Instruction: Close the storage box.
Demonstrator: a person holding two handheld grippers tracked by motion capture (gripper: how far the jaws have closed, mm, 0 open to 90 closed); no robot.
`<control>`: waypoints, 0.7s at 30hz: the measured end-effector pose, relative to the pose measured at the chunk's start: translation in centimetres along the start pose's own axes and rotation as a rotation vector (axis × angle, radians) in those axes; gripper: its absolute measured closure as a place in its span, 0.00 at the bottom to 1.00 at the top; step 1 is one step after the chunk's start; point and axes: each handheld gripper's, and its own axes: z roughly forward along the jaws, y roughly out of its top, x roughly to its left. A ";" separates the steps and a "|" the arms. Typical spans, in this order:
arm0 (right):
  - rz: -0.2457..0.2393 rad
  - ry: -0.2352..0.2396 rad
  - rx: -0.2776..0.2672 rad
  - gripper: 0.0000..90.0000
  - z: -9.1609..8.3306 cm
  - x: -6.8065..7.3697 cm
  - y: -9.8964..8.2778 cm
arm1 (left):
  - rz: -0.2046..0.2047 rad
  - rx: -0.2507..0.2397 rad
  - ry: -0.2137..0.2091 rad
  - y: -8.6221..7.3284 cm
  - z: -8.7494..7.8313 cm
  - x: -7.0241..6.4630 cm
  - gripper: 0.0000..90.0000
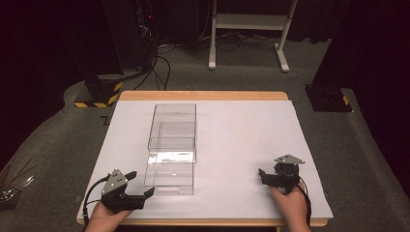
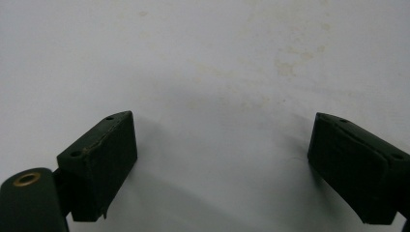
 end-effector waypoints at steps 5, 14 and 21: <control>0.000 0.000 0.000 0.11 0.0 0.0 0.0 | -0.006 -0.003 0.010 0.0 0.3 -0.1 0.12; 0.000 -0.001 0.000 0.11 0.0 0.0 0.0 | -0.004 -0.011 0.006 0.2 0.9 -0.4 0.14; 0.000 -0.001 0.000 0.11 0.0 0.0 0.0 | 0.008 -0.018 0.025 0.3 1.2 -0.8 0.18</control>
